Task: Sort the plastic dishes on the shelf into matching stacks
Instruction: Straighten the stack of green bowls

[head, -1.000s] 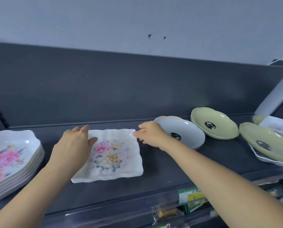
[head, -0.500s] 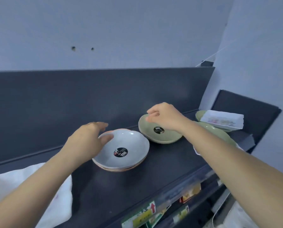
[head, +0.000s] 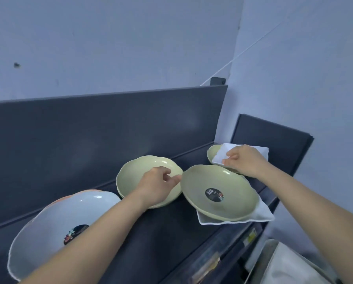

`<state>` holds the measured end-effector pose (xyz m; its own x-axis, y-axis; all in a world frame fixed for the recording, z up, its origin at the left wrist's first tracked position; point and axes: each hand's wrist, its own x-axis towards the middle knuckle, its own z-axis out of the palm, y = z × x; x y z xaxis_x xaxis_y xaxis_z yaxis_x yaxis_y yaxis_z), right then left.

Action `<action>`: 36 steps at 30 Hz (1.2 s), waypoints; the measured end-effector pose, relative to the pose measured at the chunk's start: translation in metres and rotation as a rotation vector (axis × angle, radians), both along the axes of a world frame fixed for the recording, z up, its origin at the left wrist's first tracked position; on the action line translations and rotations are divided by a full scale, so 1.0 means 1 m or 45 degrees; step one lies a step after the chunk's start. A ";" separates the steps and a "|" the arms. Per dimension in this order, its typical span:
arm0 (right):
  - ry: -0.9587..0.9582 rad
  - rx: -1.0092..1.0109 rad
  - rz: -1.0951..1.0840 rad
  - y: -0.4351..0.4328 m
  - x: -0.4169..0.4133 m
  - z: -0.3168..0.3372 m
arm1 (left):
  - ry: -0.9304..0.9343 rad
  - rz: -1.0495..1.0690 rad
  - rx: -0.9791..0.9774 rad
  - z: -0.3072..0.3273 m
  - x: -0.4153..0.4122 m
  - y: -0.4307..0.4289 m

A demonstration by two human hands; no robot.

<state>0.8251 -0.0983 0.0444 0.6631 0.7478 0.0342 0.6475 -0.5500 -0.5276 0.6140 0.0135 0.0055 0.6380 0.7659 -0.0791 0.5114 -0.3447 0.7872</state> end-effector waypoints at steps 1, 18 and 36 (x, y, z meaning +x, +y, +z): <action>-0.025 -0.045 -0.029 -0.003 0.011 -0.006 | 0.006 0.002 -0.029 -0.005 0.008 0.002; 0.057 -0.292 0.041 -0.004 0.067 -0.044 | -0.199 0.055 -0.321 -0.017 0.040 0.009; 0.265 0.207 0.329 0.126 -0.028 -0.047 | -0.193 0.565 0.057 -0.019 -0.071 0.090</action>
<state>0.7971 0.0276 -0.0022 0.4580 0.8875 0.0505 0.6237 -0.2803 -0.7297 0.5427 0.1031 -0.0131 0.2498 0.9679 0.0292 0.4975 -0.1542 0.8537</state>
